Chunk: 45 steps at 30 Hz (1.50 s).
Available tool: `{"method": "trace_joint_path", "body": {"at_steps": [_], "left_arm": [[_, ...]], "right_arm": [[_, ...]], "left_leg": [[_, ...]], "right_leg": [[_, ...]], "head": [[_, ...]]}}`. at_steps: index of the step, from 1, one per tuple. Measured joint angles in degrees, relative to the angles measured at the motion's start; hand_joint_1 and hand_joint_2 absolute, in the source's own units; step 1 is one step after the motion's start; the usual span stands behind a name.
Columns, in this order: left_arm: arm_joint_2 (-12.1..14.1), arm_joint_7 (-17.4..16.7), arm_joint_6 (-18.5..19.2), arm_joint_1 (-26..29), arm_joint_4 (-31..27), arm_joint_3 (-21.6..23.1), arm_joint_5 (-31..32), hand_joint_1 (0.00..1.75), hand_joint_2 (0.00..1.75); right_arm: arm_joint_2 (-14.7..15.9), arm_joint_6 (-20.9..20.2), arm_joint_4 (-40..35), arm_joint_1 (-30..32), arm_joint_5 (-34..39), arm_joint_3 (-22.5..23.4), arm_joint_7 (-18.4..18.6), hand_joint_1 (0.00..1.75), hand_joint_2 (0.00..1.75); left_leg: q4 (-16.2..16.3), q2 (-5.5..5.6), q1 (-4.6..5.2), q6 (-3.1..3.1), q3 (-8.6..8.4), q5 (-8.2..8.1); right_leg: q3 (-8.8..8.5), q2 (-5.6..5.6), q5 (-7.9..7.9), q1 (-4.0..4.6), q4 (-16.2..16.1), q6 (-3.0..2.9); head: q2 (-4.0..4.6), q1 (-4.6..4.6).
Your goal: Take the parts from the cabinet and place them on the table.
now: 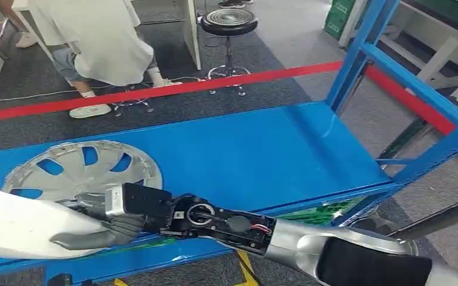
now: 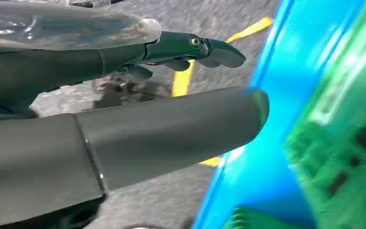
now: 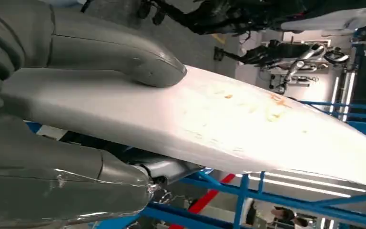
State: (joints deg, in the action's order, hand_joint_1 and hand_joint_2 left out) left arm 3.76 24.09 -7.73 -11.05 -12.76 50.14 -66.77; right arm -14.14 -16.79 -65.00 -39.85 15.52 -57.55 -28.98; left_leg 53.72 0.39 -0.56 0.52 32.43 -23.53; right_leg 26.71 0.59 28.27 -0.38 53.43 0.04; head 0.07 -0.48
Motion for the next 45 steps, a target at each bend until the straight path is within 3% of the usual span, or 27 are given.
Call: {"method": "trace_joint_path", "body": {"at_steps": [1,6,10,26,38,45], "left_arm": [[0.11,0.0,-0.46,-0.1,0.0,-0.35,0.0,0.0,1.75],[0.55,-1.03,-5.14,-0.28,0.0,-2.28,-0.46,0.0,1.75],[0.72,-1.27,-6.84,-0.28,0.0,-3.15,-0.42,0.0,1.75],[0.7,-2.1,-6.98,-0.16,0.0,-4.79,-0.02,0.0,1.75],[0.74,-8.11,-6.93,0.79,0.0,-5.14,0.02,0.0,1.75],[1.09,-9.79,-7.52,1.37,0.0,-5.14,0.79,0.0,1.75]], "right_arm": [[0.0,0.0,-0.13,0.19,-0.02,0.0,0.04,1.75,1.75],[-0.02,0.0,-0.17,0.89,0.0,0.0,0.22,1.75,1.75],[0.0,0.04,-0.17,1.27,0.04,0.0,0.26,1.75,1.75],[0.09,0.28,-0.2,2.21,0.2,0.0,0.66,1.75,1.75],[0.11,0.28,-0.26,2.5,0.42,0.02,0.92,1.75,1.75],[0.15,0.83,-0.28,2.83,1.07,0.09,1.31,1.75,1.75]], "left_leg": [[0.0,0.0,0.0,0.0,0.0,0.0],[0.0,-0.01,0.0,0.0,0.0,0.0],[0.0,-0.01,0.0,0.05,0.0,-0.03],[0.0,-0.01,0.0,0.06,0.0,-0.04],[0.0,-0.01,0.0,0.1,0.0,-0.07],[0.0,-0.02,0.0,0.11,0.0,-0.07]], "right_leg": [[0.0,0.01,0.0,0.0,0.0,0.0],[0.0,0.03,0.0,0.0,0.0,0.0],[0.01,0.04,0.0,0.0,0.0,0.0],[0.0,0.04,0.0,0.0,0.0,0.0],[0.01,0.05,0.01,0.0,0.0,0.0],[0.02,0.05,0.01,0.01,0.0,-0.01]], "head": [[0.0,0.04],[0.0,0.02],[0.0,0.04],[0.0,0.06],[0.0,0.02],[0.0,0.02]]}}
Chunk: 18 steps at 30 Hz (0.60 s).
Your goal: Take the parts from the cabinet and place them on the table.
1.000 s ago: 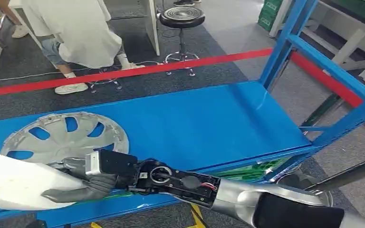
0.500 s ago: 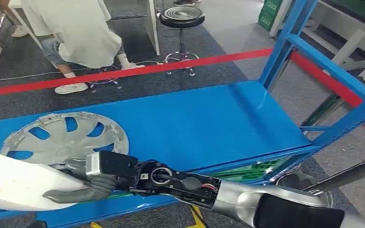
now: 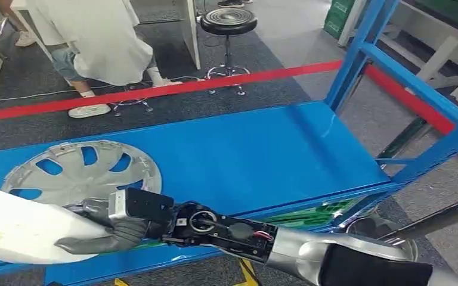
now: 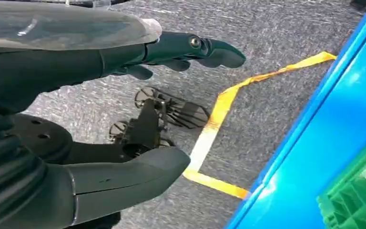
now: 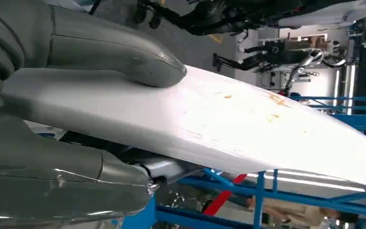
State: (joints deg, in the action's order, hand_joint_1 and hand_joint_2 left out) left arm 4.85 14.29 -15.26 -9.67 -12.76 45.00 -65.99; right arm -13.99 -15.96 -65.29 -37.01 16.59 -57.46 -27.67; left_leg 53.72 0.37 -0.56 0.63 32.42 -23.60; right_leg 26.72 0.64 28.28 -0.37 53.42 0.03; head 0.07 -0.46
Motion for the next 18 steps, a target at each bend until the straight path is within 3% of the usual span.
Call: {"method": "trace_joint_path", "body": {"at_steps": [10,18], "left_arm": [[0.83,-2.6,0.02,0.65,0.02,0.11,1.94,0.0,1.75],[1.95,-5.29,0.83,1.82,0.02,1.64,4.9,0.0,1.75]], "right_arm": [[0.04,1.05,0.0,0.42,1.66,0.66,0.2,1.75,1.75],[0.26,2.93,-0.04,1.79,3.8,2.62,-2.03,1.75,1.75]], "left_leg": [[0.0,0.0,0.0,0.01,0.0,-0.01],[0.0,-0.01,0.0,0.01,0.0,-0.01]], "right_leg": [[0.0,0.0,0.01,0.0,0.0,-0.01],[0.01,0.01,0.01,0.0,0.0,-0.01]], "head": [[0.0,0.02],[0.0,0.02]]}}
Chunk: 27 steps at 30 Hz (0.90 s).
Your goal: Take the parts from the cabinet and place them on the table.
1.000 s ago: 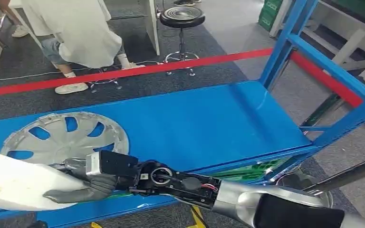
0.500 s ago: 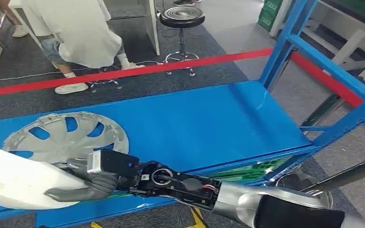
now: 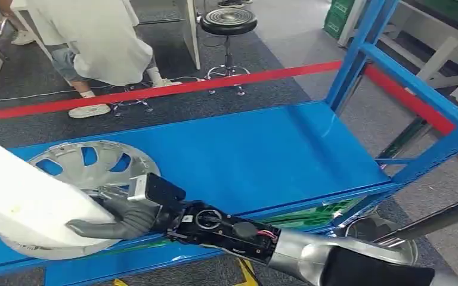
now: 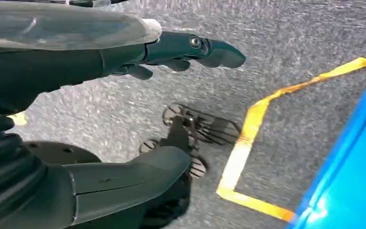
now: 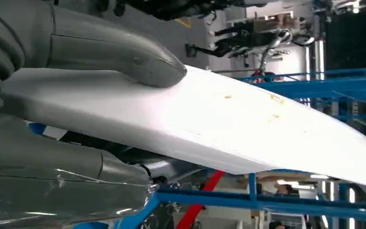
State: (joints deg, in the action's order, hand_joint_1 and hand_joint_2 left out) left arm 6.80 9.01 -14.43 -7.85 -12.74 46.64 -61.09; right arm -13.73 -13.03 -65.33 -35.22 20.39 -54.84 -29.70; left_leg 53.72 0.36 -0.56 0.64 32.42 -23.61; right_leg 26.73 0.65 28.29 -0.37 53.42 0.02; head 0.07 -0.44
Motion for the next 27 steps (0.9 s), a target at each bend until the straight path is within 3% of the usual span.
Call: {"method": "trace_joint_path", "body": {"at_steps": [11,16,23,24,25,27], "left_arm": [[1.44,-4.35,-1.94,0.87,0.0,2.34,1.94,0.0,1.75],[2.01,-11.98,-4.39,1.11,0.0,3.65,2.8,0.0,1.75],[2.88,-12.24,-4.52,1.24,0.0,4.79,2.86,0.0,1.75],[2.86,-11.98,-4.5,1.28,0.0,4.83,2.71,0.0,1.75],[2.86,-11.6,-4.44,1.3,0.0,4.92,2.62,0.0,1.75],[2.91,-10.99,-4.26,1.31,0.0,5.2,2.32,0.0,1.75]], "right_arm": [[0.24,0.94,-1.9,1.64,1.6,2.16,-1.57,1.75,1.75],[0.55,2.21,-3.02,2.35,2.12,2.86,-1.77,1.75,1.75],[1.01,2.8,-4.77,3.34,2.45,3.63,-1.81,1.75,1.75],[1.03,2.69,-5.07,3.45,2.6,3.69,-1.88,1.75,1.75],[1.07,2.4,-5.18,3.49,2.6,3.8,-2.03,1.75,1.75],[1.11,2.05,-5.2,3.62,2.6,3.93,-2.21,1.75,1.75]], "left_leg": [[0.0,0.0,0.0,0.0,0.0,0.0],[0.17,0.01,0.09,-0.1,0.01,-0.12],[-0.07,0.03,0.38,-0.75,0.0,-0.36],[-0.85,0.05,-0.55,-1.11,-0.59,-0.04],[-1.14,0.09,-0.41,-1.23,-0.9,-0.07],[-1.14,0.26,-0.37,-1.5,-0.97,-0.09]], "right_leg": [[-0.01,0.0,0.0,0.01,0.0,-0.01],[-0.03,0.02,-0.03,-0.24,-0.11,0.06],[-0.35,-0.05,0.12,-0.5,-0.42,0.69],[0.15,-0.21,0.62,-0.48,-0.04,0.78],[0.78,-0.27,2.0,-0.3,2.18,0.81],[5.57,-0.28,6.5,-0.48,12.09,0.84]], "head": [[0.0,-0.02],[0.0,0.04],[0.0,0.31],[0.0,0.31],[0.0,0.06],[0.0,-0.66]]}}
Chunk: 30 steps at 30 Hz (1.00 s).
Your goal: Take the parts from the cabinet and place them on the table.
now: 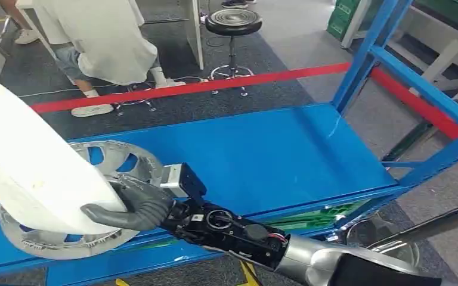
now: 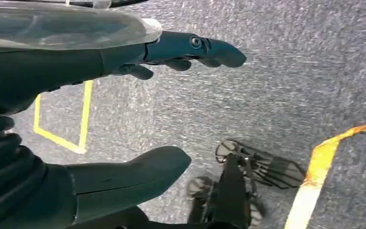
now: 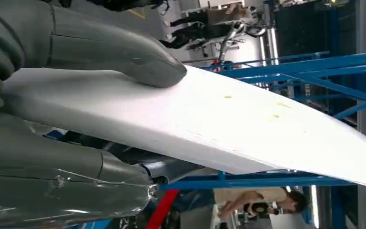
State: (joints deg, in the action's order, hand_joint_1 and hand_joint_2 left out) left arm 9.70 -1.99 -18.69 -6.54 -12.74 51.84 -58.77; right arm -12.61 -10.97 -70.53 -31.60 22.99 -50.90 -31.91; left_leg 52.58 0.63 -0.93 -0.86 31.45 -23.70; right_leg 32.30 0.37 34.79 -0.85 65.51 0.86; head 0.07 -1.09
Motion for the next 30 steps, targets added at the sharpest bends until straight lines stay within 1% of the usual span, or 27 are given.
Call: {"method": "trace_joint_path", "body": {"at_steps": [1,2,3,4,5,6,7,8,11,12,13,14,15,16,17,18,19,20,21,22,23,24,26,27,28,29,30], "left_arm": [[0.0,0.22,0.09,0.05,0.0,0.0,-0.17,0.0,1.75],[0.0,0.35,0.28,0.15,0.0,0.04,-0.28,0.0,1.75],[-0.02,0.48,0.39,0.22,0.0,0.09,-0.42,0.0,1.75],[-0.04,0.57,0.41,0.23,0.0,0.11,-0.48,0.0,1.75],[-0.11,0.61,0.46,0.22,0.0,0.11,-0.63,0.0,1.75],[-0.13,0.63,0.46,0.2,0.0,0.13,-0.63,0.0,1.75],[-0.13,0.63,0.46,0.19,0.0,0.15,-0.63,0.0,1.75],[-0.11,0.65,0.46,-0.04,0.0,0.2,-0.63,0.0,1.75],[-0.13,0.7,0.48,0.35,0.0,0.42,-0.63,0.0,1.75],[-0.11,0.7,0.48,0.5,0.0,0.44,-0.65,0.0,1.75],[-0.26,0.7,0.5,0.53,0.0,0.44,-0.63,0.0,1.75],[-0.35,0.7,0.5,0.27,0.0,0.44,-0.63,0.0,1.75],[-0.35,0.7,0.5,0.11,0.0,0.44,-0.61,0.0,1.75],[-0.37,0.7,0.52,0.08,0.0,0.44,-0.59,0.0,1.75],[-0.46,0.7,0.52,0.14,0.0,0.44,-0.52,0.0,1.75],[-0.5,0.7,0.52,0.26,0.0,0.46,-0.48,0.0,1.75],[-0.52,0.7,0.53,0.4,0.02,0.46,-0.44,0.0,1.75],[-0.5,0.7,0.52,0.43,0.02,0.46,-0.44,0.0,1.75],[-0.48,0.7,0.52,0.4,0.02,0.46,-0.44,0.0,1.75],[-0.44,0.7,0.52,0.3,0.0,0.46,-0.42,0.0,1.75],[-0.44,0.7,0.54,0.05,0.0,0.46,-0.41,0.0,1.75],[-0.46,0.7,0.55,0.02,0.0,0.46,-0.37,0.0,1.75],[-0.42,0.7,0.55,0.21,0.02,0.46,-0.41,0.0,1.75],[-0.42,0.7,0.52,0.27,0.02,0.46,-0.41,0.0,1.75],[-0.48,0.72,0.52,0.41,0.02,0.48,-0.44,0.0,1.75],[-0.48,0.74,0.55,0.38,0.04,0.48,-0.44,0.0,1.75],[-0.48,0.81,0.54,0.23,0.07,0.48,-0.44,0.0,1.75]], "right_arm": [[0.09,-0.02,0.0,0.29,0.0,0.09,-0.02,1.75,1.75],[0.22,-0.18,0.0,0.55,0.0,0.13,-0.02,1.75,1.75],[0.33,-0.39,0.0,0.74,0.0,0.13,-0.04,1.75,1.75],[0.37,-0.44,0.0,0.84,0.0,0.13,-0.04,1.75,1.75],[0.37,-0.52,0.0,0.83,0.0,0.13,-0.04,1.75,1.75],[0.37,-0.61,-0.02,0.79,-0.02,0.15,-0.07,1.75,1.75],[0.44,-0.65,0.0,0.83,-0.02,0.2,-0.07,1.75,1.75],[0.5,-0.7,-0.04,0.8,-0.02,0.22,-0.07,1.75,1.75],[0.66,-0.68,-0.18,0.82,0.0,0.59,-0.07,1.75,1.75],[0.66,-0.7,-0.44,0.73,0.0,0.63,-0.09,1.75,1.75],[0.66,-0.79,-0.5,0.69,-0.02,0.66,-0.11,1.75,1.75],[0.66,-0.81,-0.55,0.6,0.0,0.77,-0.15,1.75,1.75],[0.72,-0.79,-0.55,0.66,0.0,0.96,-0.15,1.75,1.75],[0.81,-0.77,-0.55,0.76,0.0,1.07,-0.15,1.75,1.75],[0.92,-0.76,-0.55,0.81,0.0,1.09,-0.15,1.75,1.75],[0.94,-0.76,-0.55,0.83,0.0,1.09,-0.15,1.75,1.75],[0.94,-0.76,-0.57,0.81,0.0,1.14,-0.15,1.75,1.75],[0.94,-0.76,-0.68,0.8,0.0,1.18,-0.15,1.75,1.75],[0.94,-0.76,-0.79,0.78,0.0,1.2,-0.15,1.75,1.75],[0.94,-0.76,-0.85,0.73,-0.02,1.27,-0.15,1.75,1.75],[0.96,-0.76,-0.92,0.7,0.0,1.44,-0.18,1.75,1.75],[0.98,-0.76,-0.94,0.71,-0.02,1.55,-0.15,1.75,1.75],[0.98,-0.76,-0.98,0.7,-0.02,1.55,-0.15,1.75,1.75],[0.98,-0.76,-1.14,0.69,0.0,1.62,-0.18,1.75,1.75],[1.05,-0.79,-1.27,0.66,0.0,1.73,-0.2,1.75,1.75],[1.07,-0.85,-1.44,0.6,0.0,1.9,-0.3,1.75,1.75],[1.18,-0.83,-1.44,0.63,0.0,2.03,-0.33,1.75,1.75]], "left_leg": [[0.02,0.24,0.02,-0.01,0.01,-0.06],[0.04,0.63,0.02,0.04,0.0,-0.1],[0.09,1.12,-0.01,0.18,-0.12,-0.19],[0.15,1.7,-0.07,0.37,-0.25,-0.31],[0.31,2.32,-0.18,0.64,-0.45,-0.48],[0.51,2.96,-0.3,0.99,-0.66,-0.71],[0.6,3.37,-0.38,1.36,-0.6,-0.85],[1.21,4.05,-0.04,1.8,-0.14,-0.88],[0.76,5.41,-0.81,3.21,0.57,-0.15],[1.05,5.36,-0.93,3.48,0.73,-0.59],[3.02,2.79,-0.73,3.51,1.55,-1.67],[7.26,1.35,-0.6,3.55,3.79,-3.77],[12.56,0.55,-0.6,3.66,6.6,-5.98],[17.18,0.26,-0.6,3.71,9.12,-7.58],[20.36,0.11,-0.6,3.68,10.95,-8.21],[20.43,0.03,-0.59,3.57,11.23,-7.48],[17.15,-0.12,-0.57,3.35,9.78,-5.17],[12.27,-0.52,-0.49,3.06,7.34,-2.66],[6.59,-1.64,-0.27,2.67,4.32,-0.26],[2.06,-4.9,0.33,2.14,2.0,0.5],[1.38,-4.84,0.93,1.83,1.85,0.38],[1.45,-4.03,0.95,1.64,1.99,0.35],[1.34,-2.75,1.11,1.32,2.05,0.21],[0.82,-2.12,0.46,0.93,1.56,0.49],[0.72,-1.7,0.39,0.84,1.36,0.47],[0.73,-1.19,0.33,0.57,1.29,0.38],[0.73,-0.58,0.34,0.46,1.25,0.41]], "right_leg": [[2.67,0.0,1.63,-0.01,4.94,0.08],[4.29,0.0,1.9,-0.05,7.54,0.14],[4.56,0.0,0.66,-0.15,7.18,0.13],[3.41,0.03,-1.89,-0.29,4.02,0.11],[1.17,0.2,-5.27,-0.38,-1.4,0.03],[-1.1,1.12,-8.18,-0.53,-6.73,-0.01],[-2.2,3.63,-7.87,-0.83,-8.95,-0.04],[-2.76,4.01,-7.63,-0.79,-10.41,-0.02],[-2.89,2.8,-7.64,-0.13,-10.08,-0.96],[-3.2,2.05,-7.96,-0.59,-10.69,-1.47],[-3.32,1.43,-8.0,-0.4,-10.82,-1.69],[-3.28,0.7,-7.99,-0.25,-10.86,-2.18],[-3.2,-0.13,-7.92,0.0,-10.86,-2.33],[-3.16,-0.91,-7.82,0.28,-10.86,-2.48],[-3.16,-1.67,-7.76,0.45,-10.86,-2.58],[-3.22,-2.3,-7.68,0.57,-10.86,-2.7],[-3.31,-2.96,-7.58,0.7,-10.86,-2.78],[-3.46,-3.55,-7.45,0.82,-10.86,-2.78],[-3.71,-4.16,-7.28,0.85,-10.86,-2.71],[-3.93,-4.63,-7.1,0.93,-10.88,-2.48],[-3.89,-5.22,-6.75,1.37,-10.75,-2.07],[-3.98,-5.66,-6.61,1.32,-10.82,-1.84],[-4.54,-6.88,-6.34,1.23,-11.13,-1.4],[-4.7,-6.74,-5.92,1.35,-10.92,-0.9],[-4.0,-3.2,-4.84,0.98,-9.39,-0.58],[-2.47,-1.42,-2.71,0.82,-5.73,-0.47],[-0.23,-0.84,-0.49,0.82,-0.93,-0.41]], "head": [[0.0,-0.13],[0.0,-0.2],[0.0,-0.31],[0.0,-0.44],[0.0,-0.52],[0.0,-0.72],[0.0,-0.88],[0.0,-0.68],[0.0,-0.5],[0.0,-0.59],[0.0,-0.04],[0.0,0.96],[0.0,1.4],[0.0,1.46],[0.0,1.51],[0.0,1.6],[0.0,1.68],[0.0,1.75],[0.0,1.77],[0.0,1.79],[0.0,1.97],[0.0,1.62],[0.0,1.6],[0.0,1.55],[0.0,1.38],[0.0,1.08],[0.0,0.7]]}}
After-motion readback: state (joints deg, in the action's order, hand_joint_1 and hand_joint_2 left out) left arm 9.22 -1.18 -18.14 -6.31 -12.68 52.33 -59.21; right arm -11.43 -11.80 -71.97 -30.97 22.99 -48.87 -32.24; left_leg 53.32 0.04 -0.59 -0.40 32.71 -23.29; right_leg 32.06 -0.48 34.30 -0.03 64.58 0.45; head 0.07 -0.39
